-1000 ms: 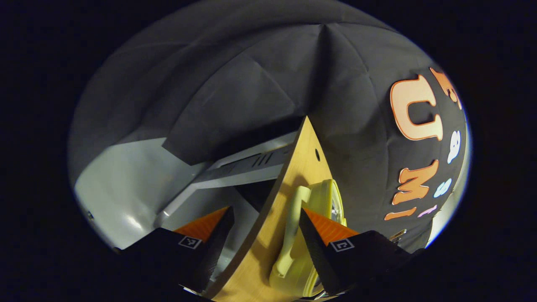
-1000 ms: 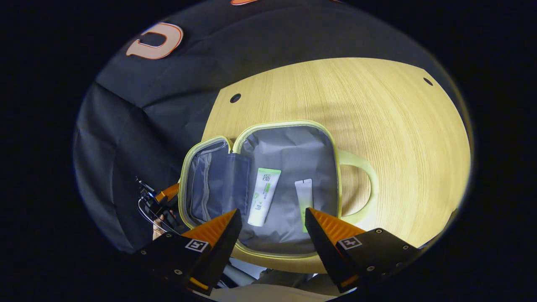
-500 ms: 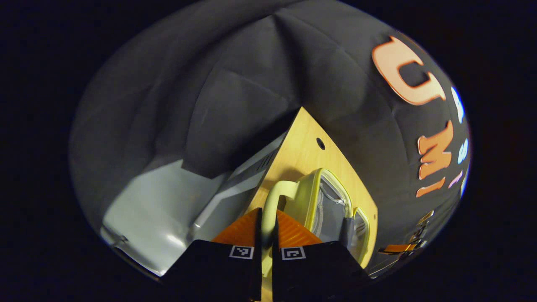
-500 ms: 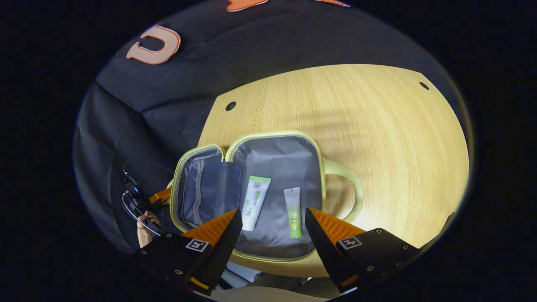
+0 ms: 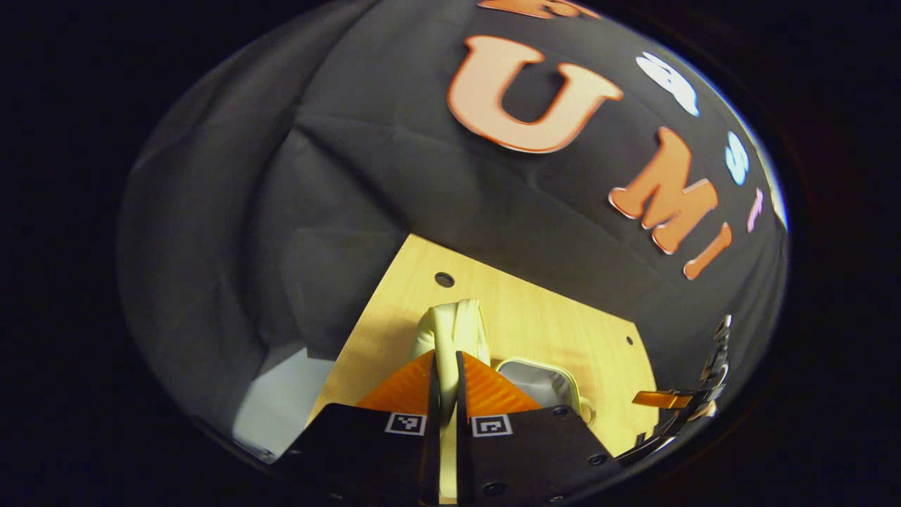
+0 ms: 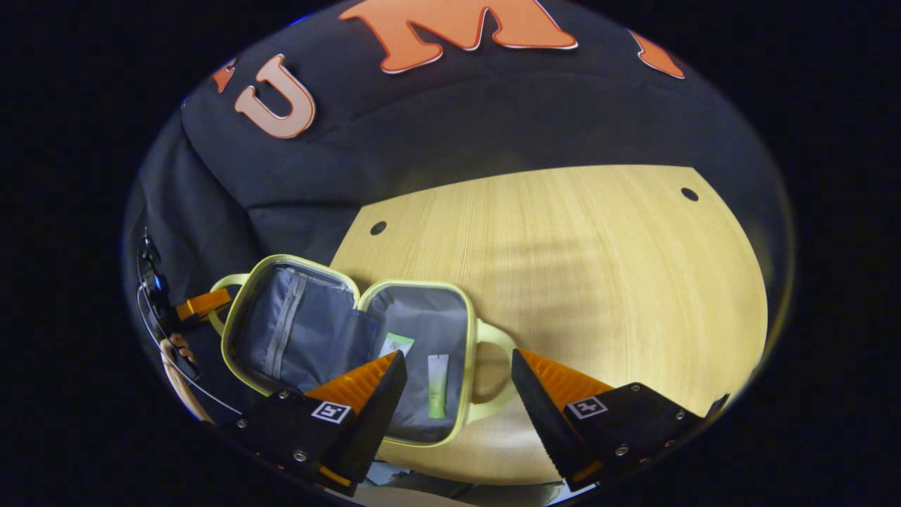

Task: First open the suitcase, pack the skin care products into it, and then close the suitcase.

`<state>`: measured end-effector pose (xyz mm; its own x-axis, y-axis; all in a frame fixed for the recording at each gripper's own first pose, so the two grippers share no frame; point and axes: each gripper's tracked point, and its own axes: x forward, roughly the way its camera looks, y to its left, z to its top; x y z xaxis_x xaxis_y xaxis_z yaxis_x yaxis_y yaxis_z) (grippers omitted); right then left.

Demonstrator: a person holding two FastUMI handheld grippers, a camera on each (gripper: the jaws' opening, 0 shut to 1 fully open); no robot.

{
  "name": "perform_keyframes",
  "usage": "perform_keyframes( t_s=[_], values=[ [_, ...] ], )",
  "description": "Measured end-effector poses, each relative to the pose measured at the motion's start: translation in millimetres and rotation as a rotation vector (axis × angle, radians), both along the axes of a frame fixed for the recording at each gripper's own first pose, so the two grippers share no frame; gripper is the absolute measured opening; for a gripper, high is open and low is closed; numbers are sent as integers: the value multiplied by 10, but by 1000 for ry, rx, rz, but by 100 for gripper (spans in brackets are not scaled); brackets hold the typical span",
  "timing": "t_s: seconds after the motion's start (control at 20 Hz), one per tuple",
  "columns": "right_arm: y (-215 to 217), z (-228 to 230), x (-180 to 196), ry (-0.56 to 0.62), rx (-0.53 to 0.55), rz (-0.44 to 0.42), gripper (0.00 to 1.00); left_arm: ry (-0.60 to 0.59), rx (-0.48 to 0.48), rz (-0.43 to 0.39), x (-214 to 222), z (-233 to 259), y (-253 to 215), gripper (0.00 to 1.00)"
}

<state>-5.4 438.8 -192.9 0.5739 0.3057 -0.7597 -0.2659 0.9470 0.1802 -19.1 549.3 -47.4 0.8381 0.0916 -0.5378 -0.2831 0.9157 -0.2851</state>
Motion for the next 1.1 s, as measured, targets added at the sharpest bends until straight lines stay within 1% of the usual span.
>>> perform_keyframes(
  t_s=[0.1, 0.15, 0.25, 0.45, 0.55, 0.65, 0.85, 0.95, 1.1],
  values=[
    [-190, 106, 35, -21, 19, 0, 96, 6, 85, -26, 69, 210, -392, 9],
    [-300, 137, 34, -28, 29, -1, 96, -2, 104, -44, 112, 296, -611, 9],
    [-556, 195, 60, -40, 41, -9, 96, -25, 113, -89, 216, 480, -1118, 9],
    [-1119, 300, 95, -52, 53, -35, 96, -5, 167, -142, 387, 393, -1805, 10],
    [-1421, 333, 86, -49, 46, -39, 96, 0, 154, -169, 478, 328, -2170, 9],
    [-1680, 336, 54, -40, 41, -47, 96, 14, 128, -208, 559, 241, -2552, 10],
    [-2049, 272, 39, -31, 35, -64, 96, 69, 110, -287, 790, -193, -3216, 10],
    [-2217, 262, 37, -34, 29, -69, 96, 122, 126, -323, 892, -448, -3550, 10],
    [-2378, 188, 55, -31, 37, -84, 96, 205, 176, -364, 901, -881, -3717, 10]
  ],
)
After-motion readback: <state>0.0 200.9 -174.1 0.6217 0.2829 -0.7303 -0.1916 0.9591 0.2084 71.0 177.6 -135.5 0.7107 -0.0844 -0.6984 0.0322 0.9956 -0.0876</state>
